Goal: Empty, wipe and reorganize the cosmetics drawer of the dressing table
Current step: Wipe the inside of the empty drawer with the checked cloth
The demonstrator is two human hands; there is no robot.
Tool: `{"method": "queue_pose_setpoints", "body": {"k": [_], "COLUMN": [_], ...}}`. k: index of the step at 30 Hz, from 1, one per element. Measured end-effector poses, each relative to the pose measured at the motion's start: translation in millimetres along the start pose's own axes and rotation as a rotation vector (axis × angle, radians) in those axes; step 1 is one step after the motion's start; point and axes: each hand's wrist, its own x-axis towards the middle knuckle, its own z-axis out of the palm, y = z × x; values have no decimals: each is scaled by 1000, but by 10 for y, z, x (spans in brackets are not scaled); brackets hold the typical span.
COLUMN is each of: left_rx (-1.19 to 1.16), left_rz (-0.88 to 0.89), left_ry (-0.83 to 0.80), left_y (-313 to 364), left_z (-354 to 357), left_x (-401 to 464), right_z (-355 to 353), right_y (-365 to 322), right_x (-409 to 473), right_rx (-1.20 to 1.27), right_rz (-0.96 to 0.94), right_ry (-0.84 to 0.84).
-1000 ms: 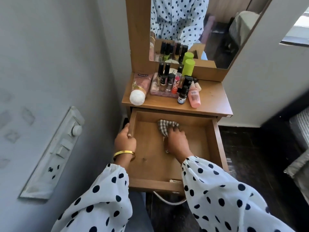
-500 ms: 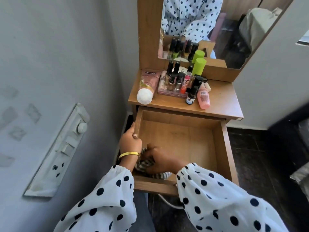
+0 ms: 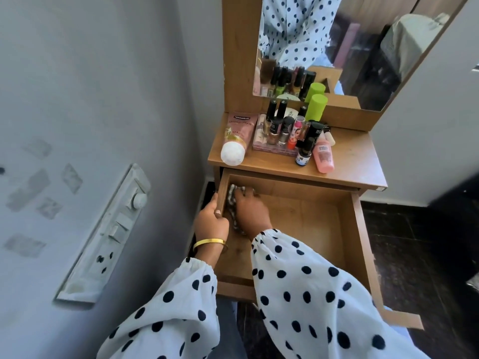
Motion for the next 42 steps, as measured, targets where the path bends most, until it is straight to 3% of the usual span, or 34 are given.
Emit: {"method": "queue_pose_setpoints", "body": {"k": [8,15,22,26,30,35,38,42], "left_rx": [16,50,-34,-80,-104,-175,-154,-91], "left_rz": [30,260,237,198,161,95,104,110], "left_ry": [23,125,112,108,96,68,64,48], "left_y": [32,27,36,19,3,0,16,43], "left_z": [-1,16,45,58,55,40,27,28], "left_x": [-24,-57,-42,-22,4,58,30,-17], "right_z": [-55,-258,-221,-164,-62,34,17,-99], "right_y": [419,1241,1176,833,302,-169,-39,286], "right_x": [-92,-530,-720,-694,-521,-455,-508,-553], "right_rx": [-11,-74,20,88,22,113,42,-65], "right_rz": [165,482,541,439,170,-35,-46,121], "right_ry": [4,81,-58,-114,-180,-287,-355,-304]}}
